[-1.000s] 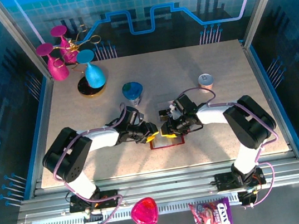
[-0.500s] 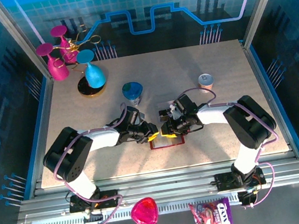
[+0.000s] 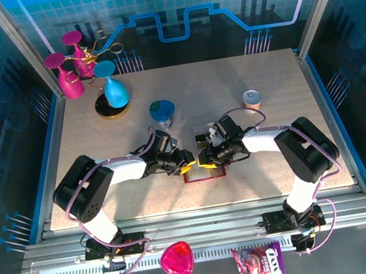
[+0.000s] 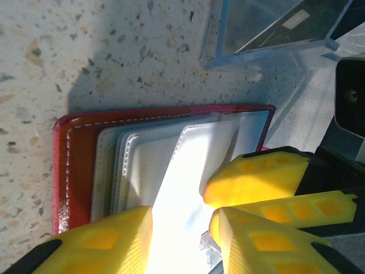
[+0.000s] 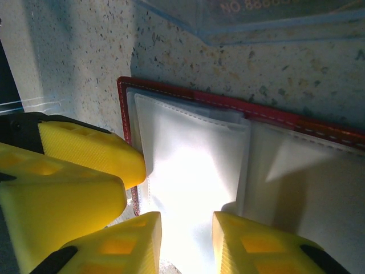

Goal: Take the credit cards out of the card holder

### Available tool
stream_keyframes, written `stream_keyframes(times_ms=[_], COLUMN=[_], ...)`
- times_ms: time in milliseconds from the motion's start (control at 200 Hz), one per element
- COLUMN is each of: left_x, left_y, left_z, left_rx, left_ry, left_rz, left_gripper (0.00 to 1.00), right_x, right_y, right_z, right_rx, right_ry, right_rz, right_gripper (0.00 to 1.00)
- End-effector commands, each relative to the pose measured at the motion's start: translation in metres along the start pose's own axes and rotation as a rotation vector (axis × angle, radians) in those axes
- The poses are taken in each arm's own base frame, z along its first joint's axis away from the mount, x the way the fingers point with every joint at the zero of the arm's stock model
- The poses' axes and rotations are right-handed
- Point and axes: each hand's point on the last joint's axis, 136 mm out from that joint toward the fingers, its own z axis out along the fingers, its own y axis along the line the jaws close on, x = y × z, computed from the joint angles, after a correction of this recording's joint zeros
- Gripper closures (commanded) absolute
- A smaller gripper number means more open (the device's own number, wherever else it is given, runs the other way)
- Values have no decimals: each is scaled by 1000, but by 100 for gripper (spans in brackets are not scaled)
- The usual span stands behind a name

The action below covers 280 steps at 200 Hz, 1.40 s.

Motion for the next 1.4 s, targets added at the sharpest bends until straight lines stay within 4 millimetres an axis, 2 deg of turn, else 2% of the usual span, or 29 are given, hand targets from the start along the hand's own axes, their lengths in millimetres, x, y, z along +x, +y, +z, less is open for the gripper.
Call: stream_keyframes(times_ms=[0, 360, 570, 795, 986, 1141, 1396], left_x=[3, 5, 6, 7, 7, 6, 7], left_y=[-2, -3, -14, -16, -25, -35, -51], left_z=[-3, 5, 6, 5, 0, -5, -2], left_rx=[-16, -17, 16, 25, 43, 58, 79], left_ry=[0, 30, 44, 46, 39, 37, 56], left_rz=[10, 7, 18, 18, 28, 44, 69], left_gripper=[60, 56, 65, 69, 67, 62, 59], right_x=[9, 7, 7, 5, -2, -7, -13], right_y=[-16, -14, -12, -7, 8, 11, -4], right_z=[-2, -4, -5, -9, -26, -47, -78], right_rx=[35, 36, 28, 21, 24, 54, 138], right_ry=[19, 16, 17, 5, -41, -87, -158], right_rz=[55, 48, 46, 39, 3, -17, -15], right_gripper=[71, 72, 72, 71, 68, 67, 67])
